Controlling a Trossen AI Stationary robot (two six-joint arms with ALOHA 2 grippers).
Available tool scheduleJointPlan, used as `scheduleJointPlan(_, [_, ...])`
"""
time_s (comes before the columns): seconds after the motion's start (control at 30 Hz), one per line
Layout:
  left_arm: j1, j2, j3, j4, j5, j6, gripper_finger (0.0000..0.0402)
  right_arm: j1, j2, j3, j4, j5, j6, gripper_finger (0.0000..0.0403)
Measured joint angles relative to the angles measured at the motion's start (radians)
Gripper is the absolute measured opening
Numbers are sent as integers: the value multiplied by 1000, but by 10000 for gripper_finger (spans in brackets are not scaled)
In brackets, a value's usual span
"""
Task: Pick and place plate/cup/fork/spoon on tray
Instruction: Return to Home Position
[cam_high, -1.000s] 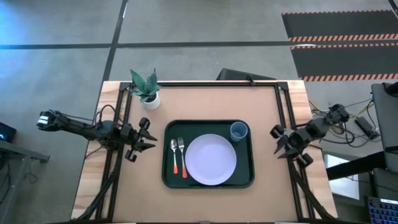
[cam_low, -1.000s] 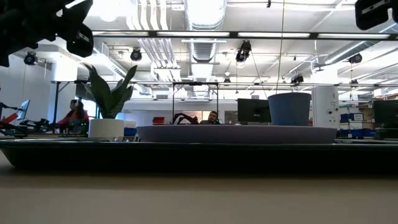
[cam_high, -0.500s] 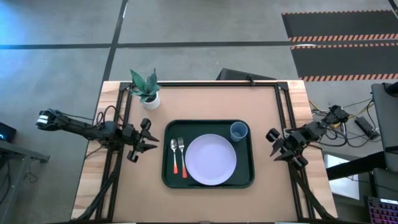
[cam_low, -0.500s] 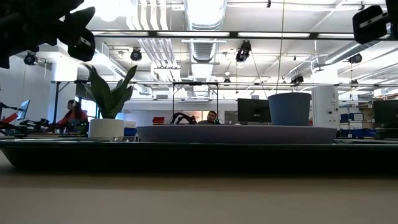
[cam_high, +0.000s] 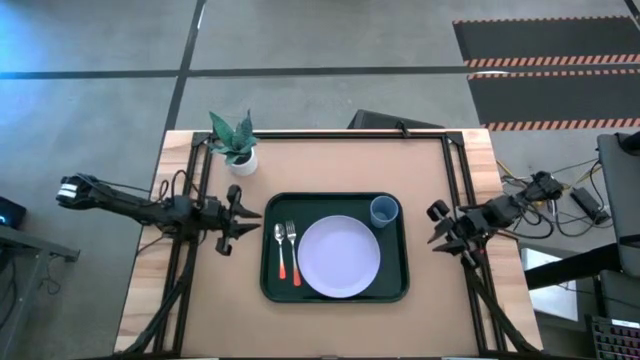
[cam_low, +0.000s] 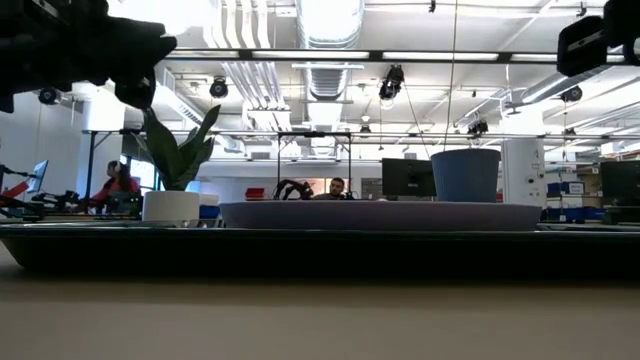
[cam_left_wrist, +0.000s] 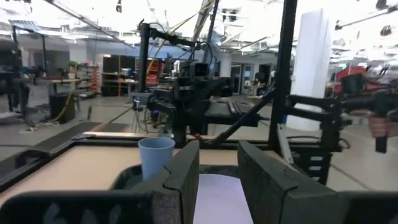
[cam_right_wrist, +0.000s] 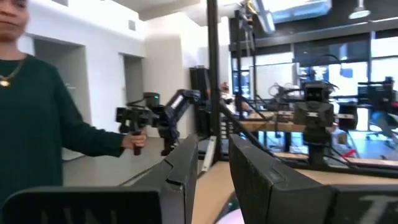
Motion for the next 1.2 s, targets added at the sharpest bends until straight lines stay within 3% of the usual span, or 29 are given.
scheduleJointPlan(0.13, [29, 14, 0, 3, 0, 13, 93, -51, 0, 0, -17, -17, 26, 79])
scheduleJointPlan(0.4, [63, -19, 6, -155, 64, -105, 93, -106, 0, 0, -29, -111, 80, 79])
scheduleJointPlan(0.63, [64, -133, 109, -475, 70, -111, 93, -110, 0, -1, -46, -107, 72, 79])
scheduleJointPlan(0.87, [63, -277, 305, -864, 88, -18, 93, -110, -1, 0, -45, -106, 24, 79])
scheduleJointPlan(1.0, [63, -339, 330, -916, 88, 9, 93, -110, -1, 1, -50, -105, 2, 79])
scheduleJointPlan(1.2, [63, -400, 269, -940, 89, 9, 93, -121, -2, 1, -54, -105, -53, 79])
